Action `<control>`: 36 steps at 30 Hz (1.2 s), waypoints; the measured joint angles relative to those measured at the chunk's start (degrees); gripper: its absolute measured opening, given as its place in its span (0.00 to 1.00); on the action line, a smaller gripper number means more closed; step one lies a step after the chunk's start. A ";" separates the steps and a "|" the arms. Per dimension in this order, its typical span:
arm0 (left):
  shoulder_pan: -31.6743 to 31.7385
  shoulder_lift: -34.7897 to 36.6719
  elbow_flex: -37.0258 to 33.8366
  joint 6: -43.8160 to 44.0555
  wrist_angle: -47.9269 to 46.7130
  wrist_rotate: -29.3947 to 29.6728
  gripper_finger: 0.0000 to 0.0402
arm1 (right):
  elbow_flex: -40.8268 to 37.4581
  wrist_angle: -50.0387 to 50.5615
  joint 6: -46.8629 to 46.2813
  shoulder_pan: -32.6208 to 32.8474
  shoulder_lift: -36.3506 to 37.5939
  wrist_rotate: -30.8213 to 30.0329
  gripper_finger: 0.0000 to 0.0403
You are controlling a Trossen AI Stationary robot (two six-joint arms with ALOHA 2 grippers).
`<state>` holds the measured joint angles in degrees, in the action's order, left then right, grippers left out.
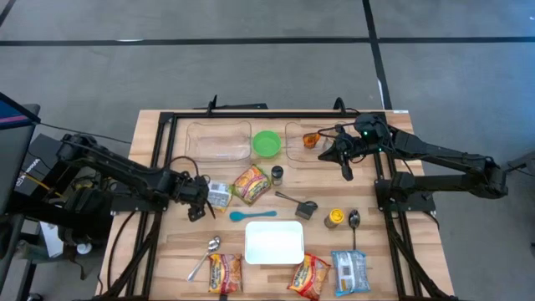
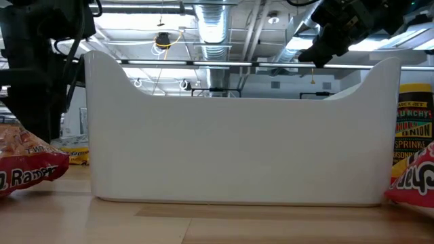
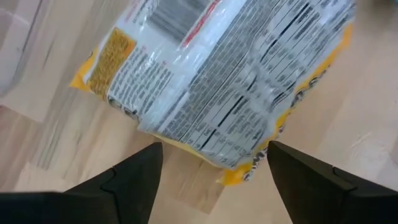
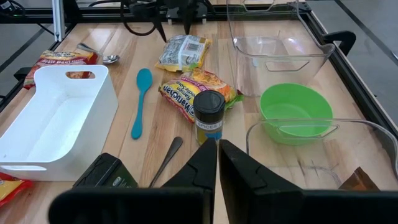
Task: Pick & Place Food Item
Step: Put the yellow noodle pack into the left transparent bin
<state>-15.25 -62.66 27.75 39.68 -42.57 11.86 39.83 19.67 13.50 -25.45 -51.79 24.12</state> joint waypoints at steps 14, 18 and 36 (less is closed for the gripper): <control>0.00 0.02 -5.11 -1.67 4.40 -0.09 0.68 | 0.00 0.00 0.00 0.00 0.00 0.00 0.03; 0.00 0.02 -5.12 -1.82 5.11 -0.15 0.62 | 0.00 0.01 0.00 0.00 0.00 0.00 0.03; 0.00 0.01 -5.12 -1.90 5.18 -0.13 0.25 | 0.00 0.01 0.00 0.00 0.00 0.00 0.03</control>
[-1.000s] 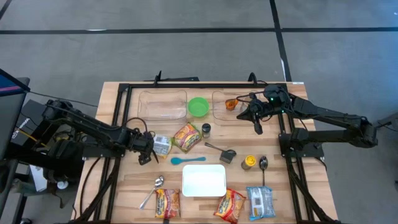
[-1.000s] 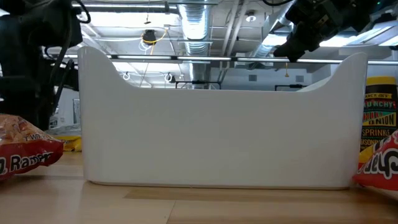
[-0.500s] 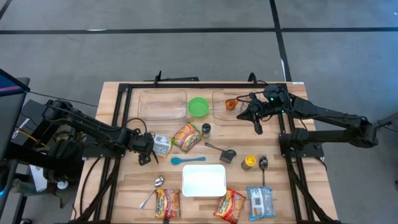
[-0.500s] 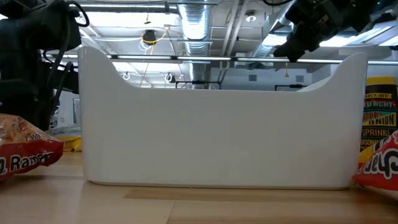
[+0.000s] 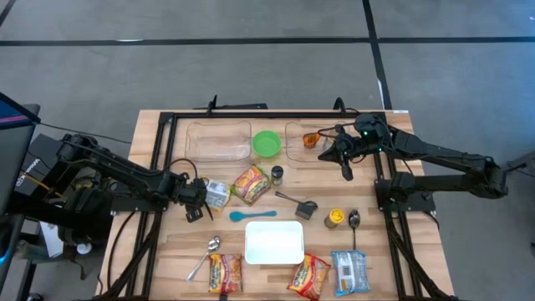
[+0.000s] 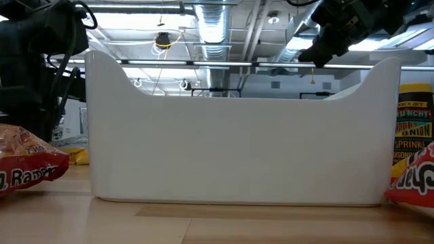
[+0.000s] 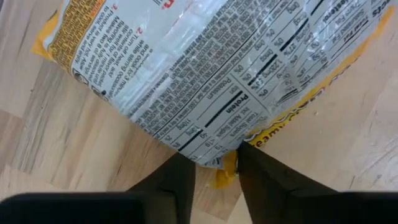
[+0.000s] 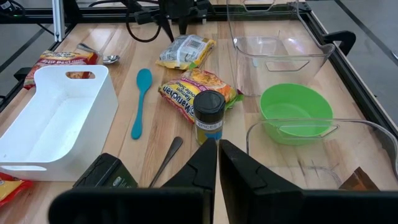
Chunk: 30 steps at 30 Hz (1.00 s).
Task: Pick & Place Food Item
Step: Put the yellow noodle pack into the left transparent bin
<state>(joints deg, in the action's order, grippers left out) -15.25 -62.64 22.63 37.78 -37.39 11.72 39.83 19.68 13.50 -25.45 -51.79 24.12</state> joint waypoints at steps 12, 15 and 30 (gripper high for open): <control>0.00 0.06 0.00 0.00 0.04 0.15 0.04 | 0.00 -0.01 0.00 0.00 0.00 0.00 0.03; -0.02 0.08 0.02 0.00 0.04 0.13 0.01 | 0.00 -0.01 0.00 0.00 0.00 0.00 0.03; -0.02 0.01 2.85 -0.29 -0.35 -0.11 0.01 | 0.00 -0.02 0.00 0.00 0.00 -0.02 0.03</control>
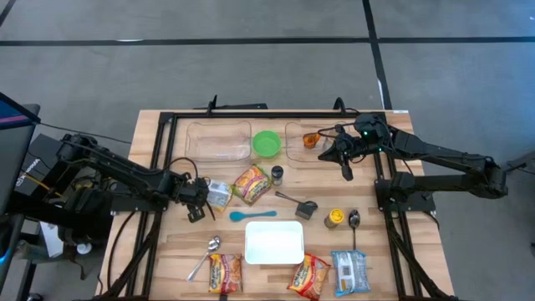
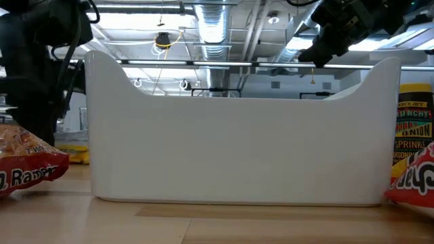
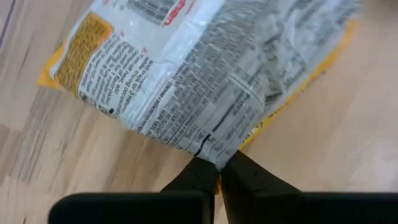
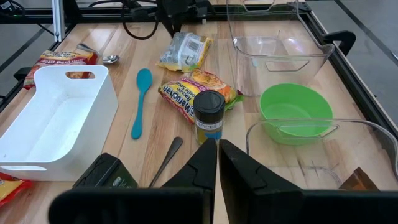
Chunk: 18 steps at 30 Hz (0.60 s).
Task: Pick & Place Food Item
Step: Put the yellow noodle pack into the left transparent bin
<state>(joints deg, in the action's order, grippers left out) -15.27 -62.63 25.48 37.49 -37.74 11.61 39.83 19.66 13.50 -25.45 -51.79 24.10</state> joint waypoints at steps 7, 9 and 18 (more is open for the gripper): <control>-0.17 0.01 3.33 -1.66 -0.02 0.01 0.01 | 0.00 0.00 0.00 0.00 0.00 0.00 0.03; -0.17 0.51 4.04 -1.68 0.06 0.01 0.01 | 0.00 0.00 -0.02 0.00 0.00 0.00 0.03; -0.17 8.31 5.13 -1.67 0.93 0.27 0.01 | 0.00 -0.02 0.00 0.00 -0.02 -0.02 0.03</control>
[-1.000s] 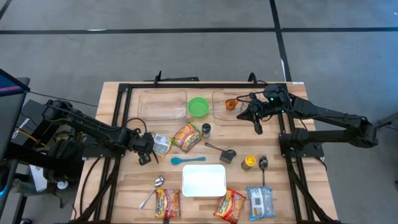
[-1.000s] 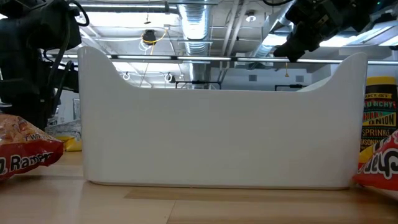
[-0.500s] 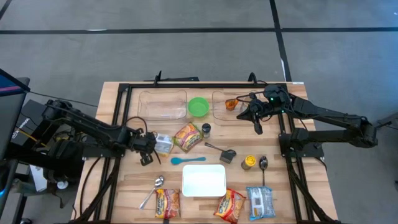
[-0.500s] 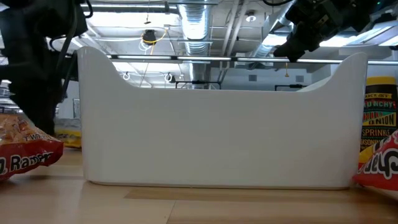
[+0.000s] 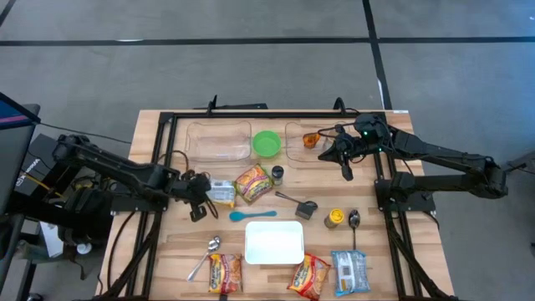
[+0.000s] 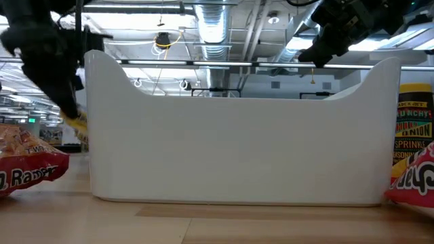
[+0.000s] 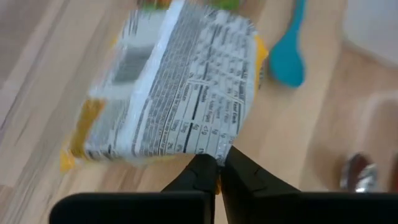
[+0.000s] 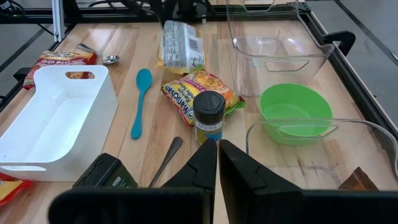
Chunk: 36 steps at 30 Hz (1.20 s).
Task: Pick & Place Food Item
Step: Put the yellow noodle pack into the left transparent bin
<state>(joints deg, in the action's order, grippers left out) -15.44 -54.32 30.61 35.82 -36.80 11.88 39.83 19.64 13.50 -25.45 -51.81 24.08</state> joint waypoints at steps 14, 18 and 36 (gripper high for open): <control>0.02 15.81 0.00 -1.09 8.82 7.02 0.01 | 0.00 0.00 0.00 0.00 0.00 -0.07 0.03; 0.02 17.62 0.00 -6.33 14.20 10.87 0.01 | 0.00 -0.02 0.01 0.00 0.00 -0.09 0.03; 0.34 17.10 0.02 -31.86 35.35 44.71 0.01 | 0.00 -0.02 0.44 -0.02 0.00 -0.09 0.03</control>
<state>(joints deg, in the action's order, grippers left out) -15.10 -37.22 30.63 3.97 -1.45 56.59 39.83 19.62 13.93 -25.47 -51.81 23.99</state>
